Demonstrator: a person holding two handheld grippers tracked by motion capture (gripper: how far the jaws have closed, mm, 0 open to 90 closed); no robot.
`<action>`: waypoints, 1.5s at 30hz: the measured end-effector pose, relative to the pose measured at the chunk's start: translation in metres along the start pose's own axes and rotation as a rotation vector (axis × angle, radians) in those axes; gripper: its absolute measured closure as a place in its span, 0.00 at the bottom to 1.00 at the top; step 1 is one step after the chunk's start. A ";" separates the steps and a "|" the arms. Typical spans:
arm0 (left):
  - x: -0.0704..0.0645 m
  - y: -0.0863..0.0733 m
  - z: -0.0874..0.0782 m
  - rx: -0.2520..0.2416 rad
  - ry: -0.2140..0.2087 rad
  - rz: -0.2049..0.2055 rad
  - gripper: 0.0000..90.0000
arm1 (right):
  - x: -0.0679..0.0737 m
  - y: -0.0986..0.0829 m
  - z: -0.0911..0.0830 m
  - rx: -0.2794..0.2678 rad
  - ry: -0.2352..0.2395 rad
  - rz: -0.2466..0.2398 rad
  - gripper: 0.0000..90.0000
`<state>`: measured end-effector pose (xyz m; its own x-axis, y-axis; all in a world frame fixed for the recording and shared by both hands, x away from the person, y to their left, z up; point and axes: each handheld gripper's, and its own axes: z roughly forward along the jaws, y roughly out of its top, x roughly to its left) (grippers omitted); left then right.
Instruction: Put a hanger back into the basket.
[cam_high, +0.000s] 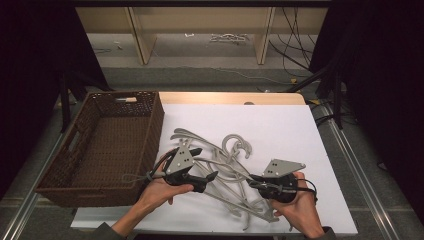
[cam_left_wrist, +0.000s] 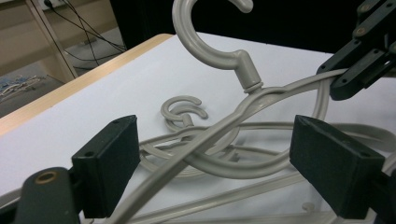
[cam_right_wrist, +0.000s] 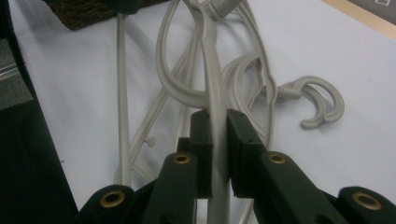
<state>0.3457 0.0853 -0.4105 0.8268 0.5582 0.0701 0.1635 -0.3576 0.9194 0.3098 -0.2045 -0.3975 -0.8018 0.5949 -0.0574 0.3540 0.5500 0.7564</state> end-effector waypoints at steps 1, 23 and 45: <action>0.001 0.001 0.002 0.014 -0.005 0.002 0.18 | 0.001 0.001 0.000 0.006 0.002 -0.004 0.91; 0.002 0.008 0.013 0.257 -0.146 0.216 0.73 | 0.011 0.007 0.002 0.020 0.045 -0.128 0.91; 0.012 0.033 -0.009 0.292 -0.120 0.182 0.91 | -0.013 0.013 -0.031 -0.226 -0.064 0.078 0.41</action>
<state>0.3566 0.0870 -0.3759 0.9108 0.3801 0.1611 0.1401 -0.6517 0.7454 0.3098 -0.2237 -0.3668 -0.7414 0.6704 -0.0291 0.2912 0.3605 0.8861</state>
